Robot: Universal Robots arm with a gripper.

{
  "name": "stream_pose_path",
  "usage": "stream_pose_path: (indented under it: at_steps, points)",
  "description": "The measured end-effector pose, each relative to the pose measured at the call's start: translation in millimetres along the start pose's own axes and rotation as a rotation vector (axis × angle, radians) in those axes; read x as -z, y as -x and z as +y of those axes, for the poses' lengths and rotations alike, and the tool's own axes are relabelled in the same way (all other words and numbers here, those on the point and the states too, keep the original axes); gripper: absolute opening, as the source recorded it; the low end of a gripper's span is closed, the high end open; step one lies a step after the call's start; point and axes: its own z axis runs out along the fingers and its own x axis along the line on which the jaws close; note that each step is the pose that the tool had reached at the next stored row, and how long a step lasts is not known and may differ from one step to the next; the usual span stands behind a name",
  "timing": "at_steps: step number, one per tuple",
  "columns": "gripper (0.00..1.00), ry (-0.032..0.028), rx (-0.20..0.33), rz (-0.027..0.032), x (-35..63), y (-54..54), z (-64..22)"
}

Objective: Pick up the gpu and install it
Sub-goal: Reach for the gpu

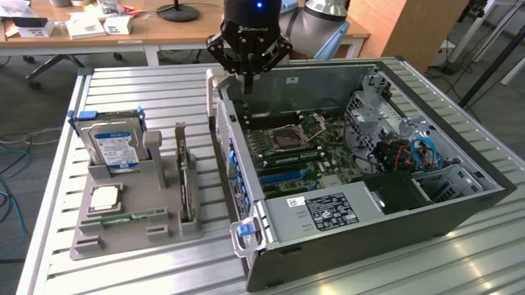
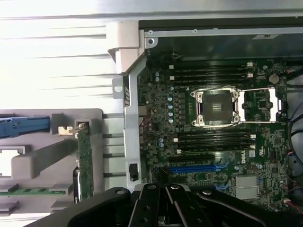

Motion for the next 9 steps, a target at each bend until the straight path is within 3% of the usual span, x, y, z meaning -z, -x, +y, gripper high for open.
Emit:
stream_pose_path:
  at_steps: [9]
  points:
    - [0.10,0.0000,0.000,0.0000,0.2,-28.4,-2.1]
